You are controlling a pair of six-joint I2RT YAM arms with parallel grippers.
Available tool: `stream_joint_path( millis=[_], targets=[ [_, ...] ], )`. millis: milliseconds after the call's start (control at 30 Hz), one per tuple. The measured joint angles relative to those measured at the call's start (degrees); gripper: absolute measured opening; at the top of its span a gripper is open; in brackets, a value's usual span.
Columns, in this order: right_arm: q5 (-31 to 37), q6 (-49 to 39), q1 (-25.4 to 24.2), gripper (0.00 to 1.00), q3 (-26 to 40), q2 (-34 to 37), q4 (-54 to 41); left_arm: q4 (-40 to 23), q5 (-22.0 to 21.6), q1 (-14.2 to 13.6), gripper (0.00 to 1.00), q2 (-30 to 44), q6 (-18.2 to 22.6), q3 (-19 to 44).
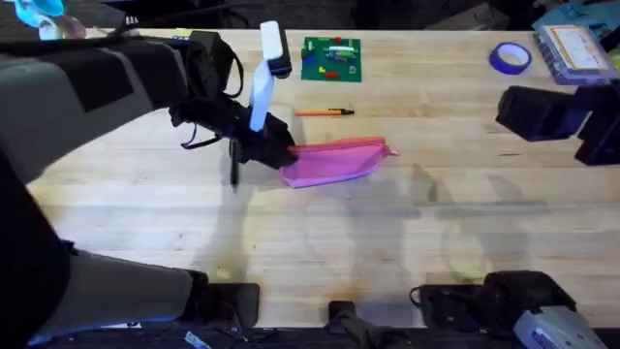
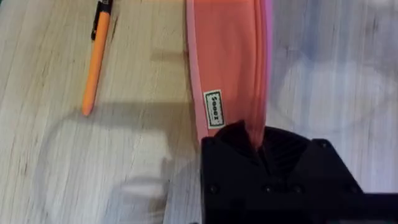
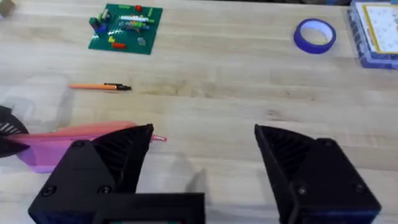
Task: Unzip the bag, pick up the pens from the table one at a time and place them inside, then zip the bag closed.
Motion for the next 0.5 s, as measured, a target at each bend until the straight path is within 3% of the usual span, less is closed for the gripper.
stream_joint_path(
  millis=[267, 500],
  targets=[
    [-0.8, -2.7, 0.0, 0.996, 0.0, 0.1, -4.0, 0.0, 0.0, 0.0, 0.041, 0.0, 0.0, 0.0],
    [-11.2, -10.1, 0.0, 0.996, 0.0, 5.5, -4.2, 0.0, 0.0, 0.0, 0.042, 0.0, 0.0, 0.0]
  ],
)
